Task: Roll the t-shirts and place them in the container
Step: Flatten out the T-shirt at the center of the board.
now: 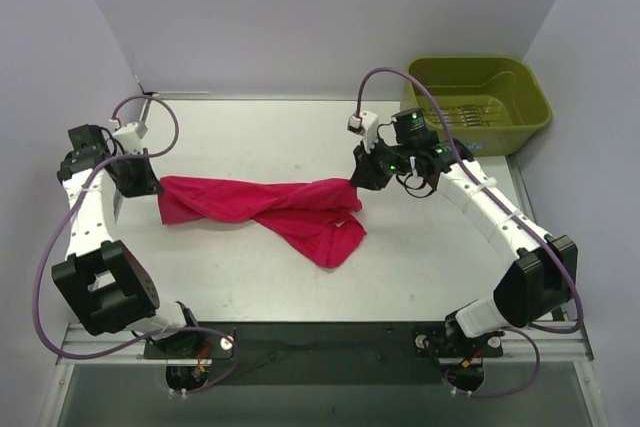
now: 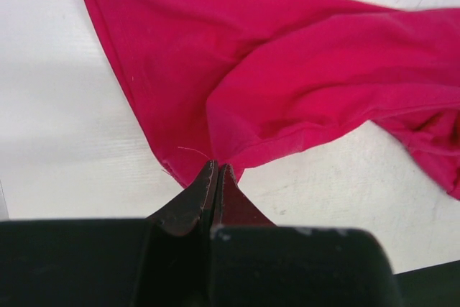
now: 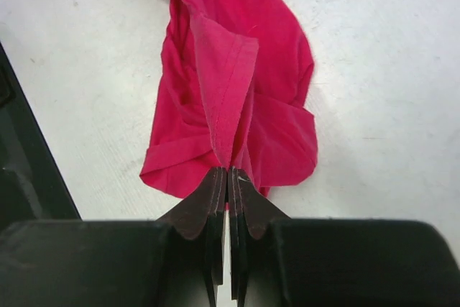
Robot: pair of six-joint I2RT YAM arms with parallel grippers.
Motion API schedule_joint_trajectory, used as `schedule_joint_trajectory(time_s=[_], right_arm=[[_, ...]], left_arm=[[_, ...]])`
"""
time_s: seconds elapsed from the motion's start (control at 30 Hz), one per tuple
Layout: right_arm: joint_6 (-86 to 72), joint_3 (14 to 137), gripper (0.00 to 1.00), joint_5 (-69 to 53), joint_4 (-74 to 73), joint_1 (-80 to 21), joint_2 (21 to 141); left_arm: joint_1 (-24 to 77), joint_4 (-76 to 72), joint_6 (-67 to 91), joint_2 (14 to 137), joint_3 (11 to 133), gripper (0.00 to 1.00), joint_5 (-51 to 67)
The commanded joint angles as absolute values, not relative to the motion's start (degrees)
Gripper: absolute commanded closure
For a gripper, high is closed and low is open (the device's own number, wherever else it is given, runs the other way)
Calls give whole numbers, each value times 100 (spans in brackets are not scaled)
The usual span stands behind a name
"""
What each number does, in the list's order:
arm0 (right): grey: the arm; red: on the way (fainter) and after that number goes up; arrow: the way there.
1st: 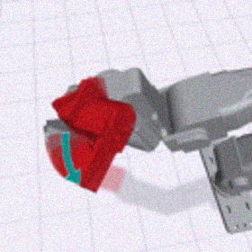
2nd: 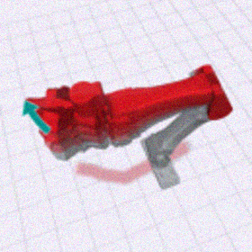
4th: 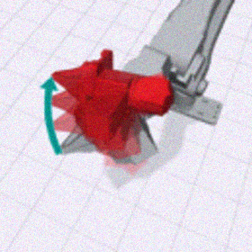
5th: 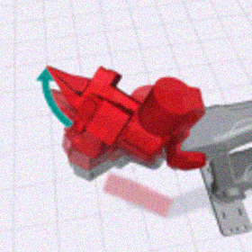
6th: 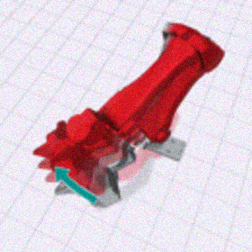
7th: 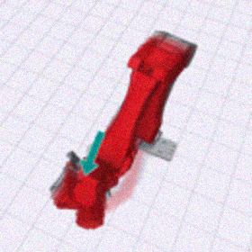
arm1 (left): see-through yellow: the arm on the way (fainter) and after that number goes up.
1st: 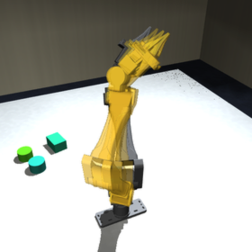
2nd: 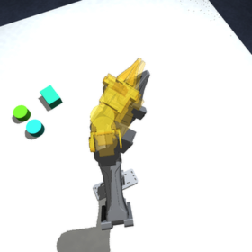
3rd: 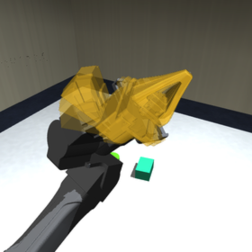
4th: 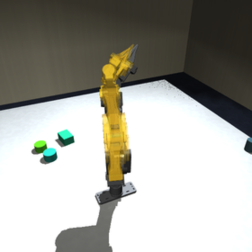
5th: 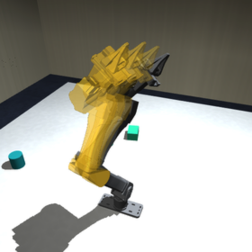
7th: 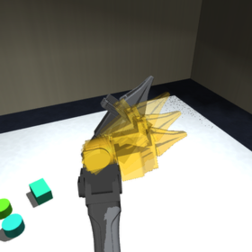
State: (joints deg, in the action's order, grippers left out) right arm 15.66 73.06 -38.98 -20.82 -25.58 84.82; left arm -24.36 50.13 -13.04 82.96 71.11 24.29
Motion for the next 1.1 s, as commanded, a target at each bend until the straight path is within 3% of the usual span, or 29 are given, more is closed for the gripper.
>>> schedule_joint_trajectory(time_s=[0.0,0.37,0.5,0.77,1.07], right_arm=[[1986,7724,100,-3586,-2698,-2356,8367],[3541,9666,100,-2945,-2786,-1661,8016],[3814,10589,100,-2585,-2497,-1433,7911],[3498,10591,100,-1539,-574,-1327,7146],[3718,11100,100,-1494,-422,-1345,6390]], left_arm=[[-2435,4614,-1055,8306,7549,100,2856],[-2417,4385,325,8059,10017,100,3673],[-2399,4430,545,7946,11045,100,3007],[-2399,3516,844,7182,11197,100,2769],[-2408,2980,545,5934,11092,100,1865]])
